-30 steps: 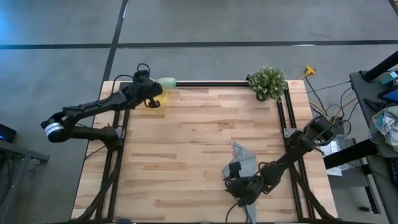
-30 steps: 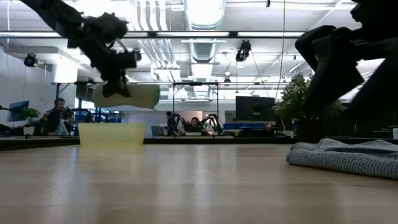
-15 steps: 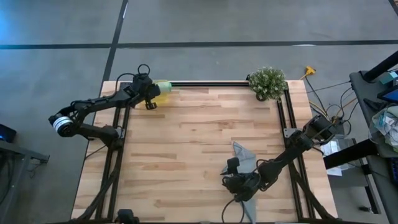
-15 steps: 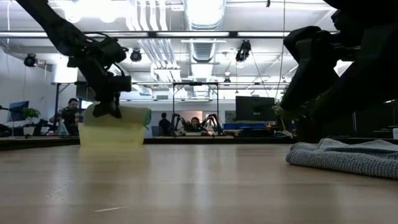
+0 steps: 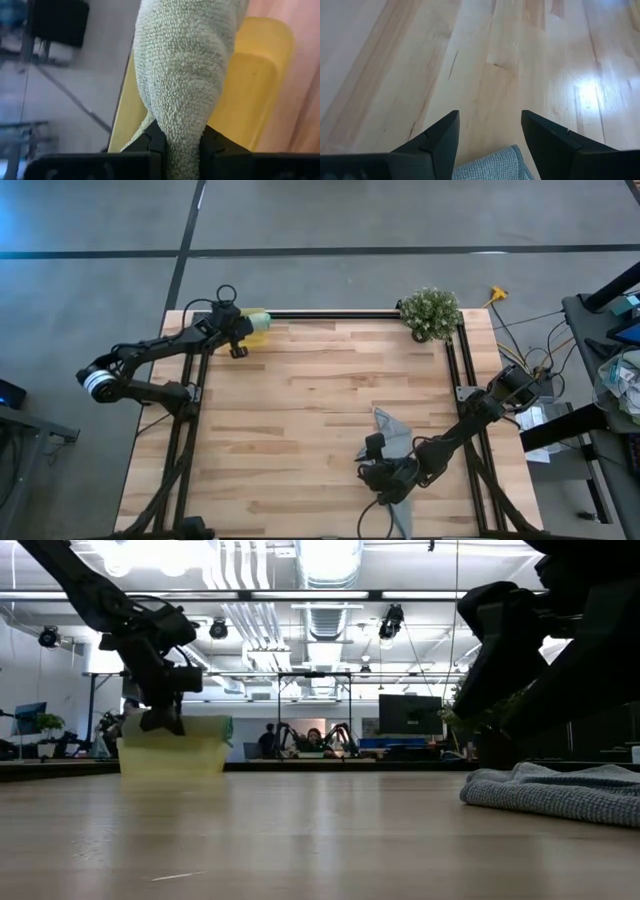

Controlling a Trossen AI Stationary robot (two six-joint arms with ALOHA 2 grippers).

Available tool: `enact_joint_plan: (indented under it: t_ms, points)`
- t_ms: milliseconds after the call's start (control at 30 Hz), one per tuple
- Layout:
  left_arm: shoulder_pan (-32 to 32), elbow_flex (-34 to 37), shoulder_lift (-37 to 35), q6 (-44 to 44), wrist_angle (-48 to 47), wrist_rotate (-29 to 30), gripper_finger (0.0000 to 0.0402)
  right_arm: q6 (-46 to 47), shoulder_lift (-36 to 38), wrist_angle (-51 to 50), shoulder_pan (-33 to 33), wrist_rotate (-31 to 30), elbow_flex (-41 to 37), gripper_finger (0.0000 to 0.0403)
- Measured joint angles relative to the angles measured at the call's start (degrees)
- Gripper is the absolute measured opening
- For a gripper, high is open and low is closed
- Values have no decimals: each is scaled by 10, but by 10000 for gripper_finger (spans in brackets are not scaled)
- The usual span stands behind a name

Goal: Roll microfiber towels into tight, uniform cylinder then place into a basket
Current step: Put the rolled green towel into the yellow bin

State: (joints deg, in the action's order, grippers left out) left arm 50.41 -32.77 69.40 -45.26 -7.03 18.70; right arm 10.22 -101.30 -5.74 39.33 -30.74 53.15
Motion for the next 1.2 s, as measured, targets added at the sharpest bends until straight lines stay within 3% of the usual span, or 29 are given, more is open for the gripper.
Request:
enact_joint_plan:
  t_ms: [300,500,667,800,1067,1200]
  points:
    - [0,0,-9,59,-64,-28,27,0,0,-13,0,0,0,209]
    - [-1,-1,29,60,-70,-38,27,0,1,-15,0,0,0,209]
    - [-5,-5,78,73,-85,-118,27,0,2,-15,0,0,0,209]
    - [-17,-16,102,89,-86,-122,37,0,4,-15,0,1,0,209]
    - [-46,-47,50,119,-136,-127,29,0,8,-18,0,1,0,209]
    - [-48,-67,23,137,-213,-130,32,0,9,-21,0,2,0,209]
